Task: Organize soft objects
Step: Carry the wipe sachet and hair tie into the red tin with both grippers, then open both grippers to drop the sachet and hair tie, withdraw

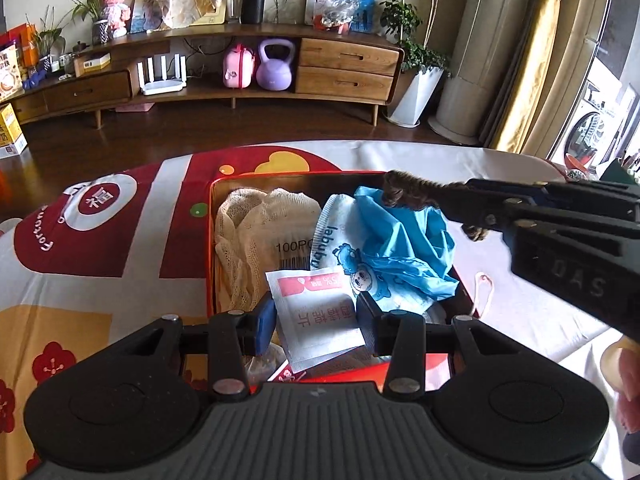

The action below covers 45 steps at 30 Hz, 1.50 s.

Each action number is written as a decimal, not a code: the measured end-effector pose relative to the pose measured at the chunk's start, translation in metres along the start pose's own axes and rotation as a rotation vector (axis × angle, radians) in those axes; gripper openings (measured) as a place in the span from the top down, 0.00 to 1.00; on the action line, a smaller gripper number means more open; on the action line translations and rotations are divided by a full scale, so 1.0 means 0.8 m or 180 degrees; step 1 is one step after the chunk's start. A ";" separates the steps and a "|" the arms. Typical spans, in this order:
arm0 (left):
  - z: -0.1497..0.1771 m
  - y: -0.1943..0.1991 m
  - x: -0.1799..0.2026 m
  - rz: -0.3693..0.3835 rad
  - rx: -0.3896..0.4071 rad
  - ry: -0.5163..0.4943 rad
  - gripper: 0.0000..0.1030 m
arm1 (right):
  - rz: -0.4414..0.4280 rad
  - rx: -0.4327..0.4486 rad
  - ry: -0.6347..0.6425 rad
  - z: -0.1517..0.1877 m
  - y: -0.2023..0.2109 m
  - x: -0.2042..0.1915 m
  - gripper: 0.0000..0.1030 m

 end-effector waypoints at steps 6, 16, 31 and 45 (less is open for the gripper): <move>0.004 -0.017 -0.001 0.0002 -0.0032 -0.0009 0.59 | -0.0042 -0.0168 -0.0143 0.019 -0.024 0.006 0.83; 0.017 -0.029 0.002 0.0014 -0.0068 -0.0055 0.59 | -0.0079 -0.0328 -0.0249 0.045 -0.034 0.009 0.79; 0.029 -0.008 0.009 0.0043 0.0045 -0.0073 0.42 | -0.0059 -0.0346 -0.0313 0.039 -0.007 0.009 0.65; 0.033 0.060 0.008 0.0003 0.0200 -0.0043 0.42 | -0.0041 -0.0213 -0.0260 0.030 0.058 -0.005 0.54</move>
Point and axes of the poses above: each gripper's, at about its wrist camera, not at the fingertips, and y roughly against the way its jaws point, x to its right, z to its underside, the point moved 5 cm from there along -y, roughly the way its jaws point
